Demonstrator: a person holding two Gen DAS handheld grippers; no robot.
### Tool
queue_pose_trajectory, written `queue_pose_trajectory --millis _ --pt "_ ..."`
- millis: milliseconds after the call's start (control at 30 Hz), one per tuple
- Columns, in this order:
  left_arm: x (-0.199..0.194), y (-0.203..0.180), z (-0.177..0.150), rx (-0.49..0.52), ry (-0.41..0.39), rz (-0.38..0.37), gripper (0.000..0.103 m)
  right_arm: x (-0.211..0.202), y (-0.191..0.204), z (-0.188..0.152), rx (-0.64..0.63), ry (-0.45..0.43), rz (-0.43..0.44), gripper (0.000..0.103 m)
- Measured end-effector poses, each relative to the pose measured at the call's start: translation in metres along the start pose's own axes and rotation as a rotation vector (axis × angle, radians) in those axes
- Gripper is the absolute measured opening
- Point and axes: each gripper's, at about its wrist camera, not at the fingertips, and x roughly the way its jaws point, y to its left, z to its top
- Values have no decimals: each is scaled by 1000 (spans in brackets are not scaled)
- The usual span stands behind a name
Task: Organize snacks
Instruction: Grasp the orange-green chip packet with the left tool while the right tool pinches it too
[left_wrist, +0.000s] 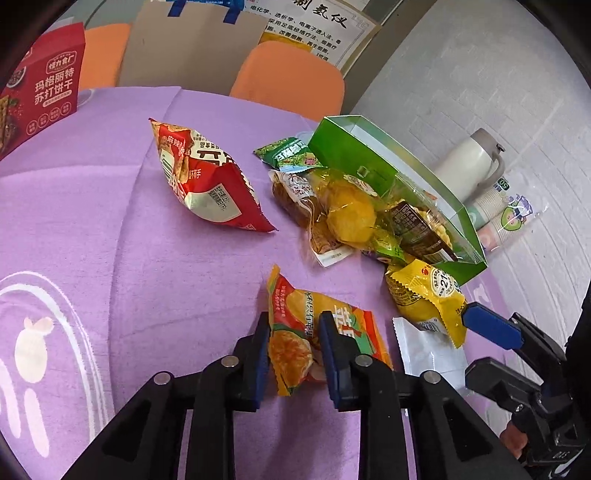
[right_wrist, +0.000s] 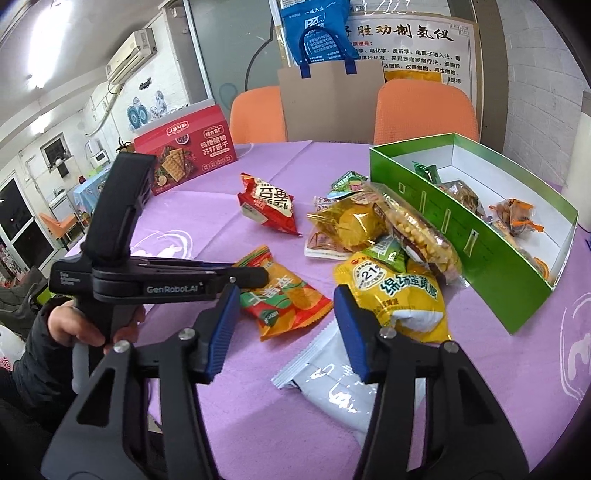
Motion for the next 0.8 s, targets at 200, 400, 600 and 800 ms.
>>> queue_pose_trajectory --millis 200,400,600,800 --pt "-20 16 -6 -38 -36 58 19 12 16 -4 -16 33 70 54" --pt "-34 29 -16 -92 -46 35 29 39 26 -12 -13 100 104 54" --pt "-31 33 -17 -96 -29 16 29 59 29 -17 -27 140 77 54" --pt "-26 35 -15 -104 -24 15 30 71 38 -15 -90 129 31 55"
